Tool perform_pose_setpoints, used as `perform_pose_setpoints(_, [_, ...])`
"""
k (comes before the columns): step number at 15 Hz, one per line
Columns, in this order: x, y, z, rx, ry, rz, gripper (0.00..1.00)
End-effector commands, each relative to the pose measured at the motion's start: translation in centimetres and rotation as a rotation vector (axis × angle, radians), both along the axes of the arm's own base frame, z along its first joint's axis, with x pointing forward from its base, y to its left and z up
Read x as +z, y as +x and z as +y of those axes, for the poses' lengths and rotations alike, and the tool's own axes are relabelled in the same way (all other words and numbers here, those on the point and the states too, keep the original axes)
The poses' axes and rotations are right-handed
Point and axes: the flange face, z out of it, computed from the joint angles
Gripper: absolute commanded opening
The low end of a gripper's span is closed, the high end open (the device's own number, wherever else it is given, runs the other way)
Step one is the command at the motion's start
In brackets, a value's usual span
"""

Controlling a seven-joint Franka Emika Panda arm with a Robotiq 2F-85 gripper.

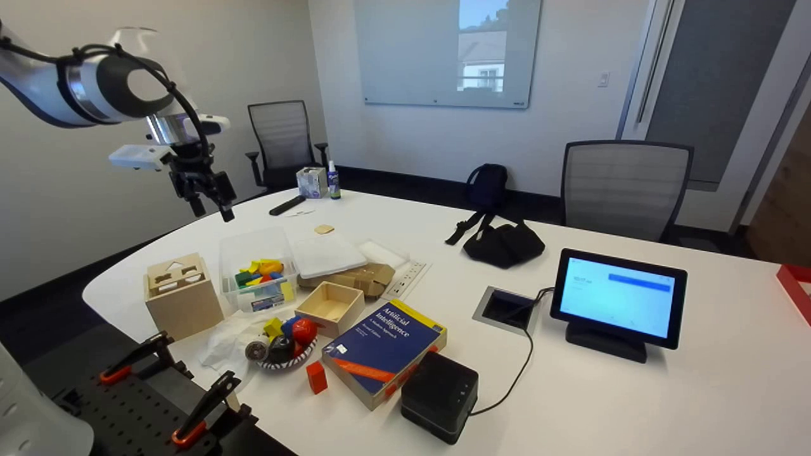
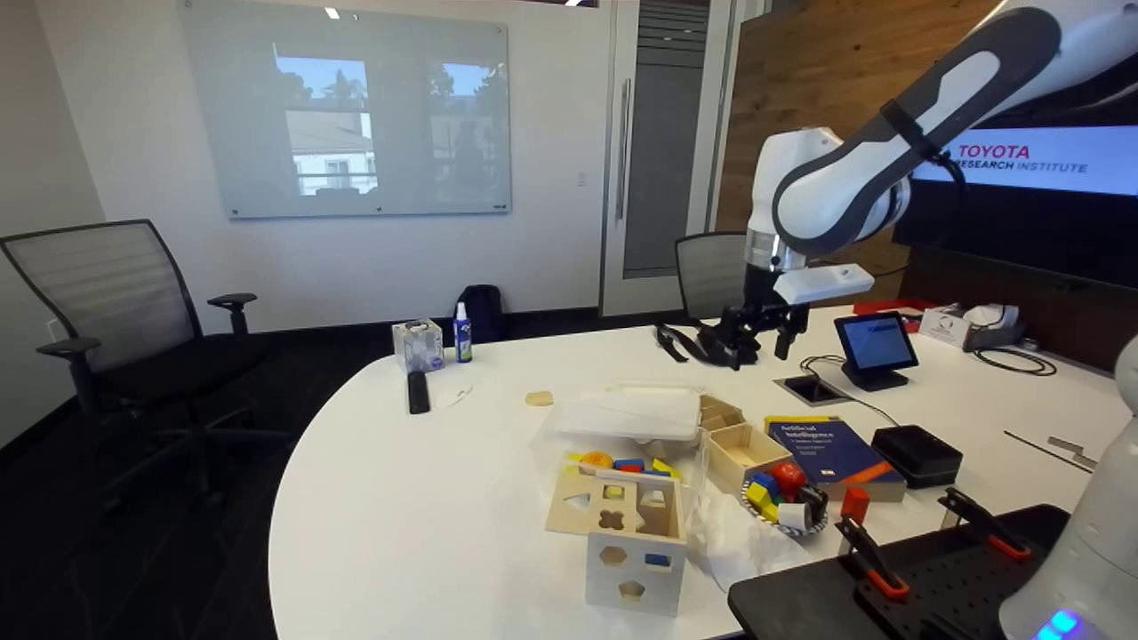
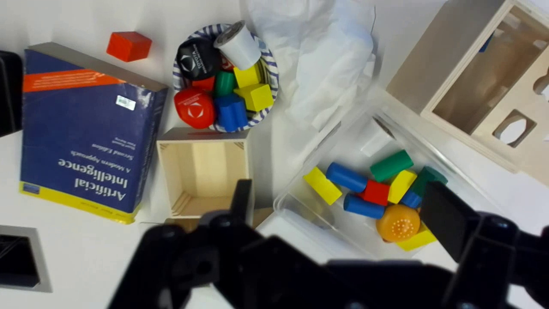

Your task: Use the paper towel to wipe the book

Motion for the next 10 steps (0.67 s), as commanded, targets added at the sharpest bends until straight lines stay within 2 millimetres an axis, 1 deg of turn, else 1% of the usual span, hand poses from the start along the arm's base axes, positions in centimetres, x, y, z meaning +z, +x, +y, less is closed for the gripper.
perform_pose_setpoints(1, [-4.5,-0.4,0.3,0.056,0.047,0.040,1.00])
perform_pose_setpoints(3, [-7.1,-0.8,0.3,0.082,0.059,0.068,1.00])
perform_pose_setpoints(7, [-11.5,-1.8,0.3,0.113,0.048,0.107,1.00])
perform_pose_setpoints(10, [-14.2,-2.1,0.7,0.142,0.044,0.128,1.00])
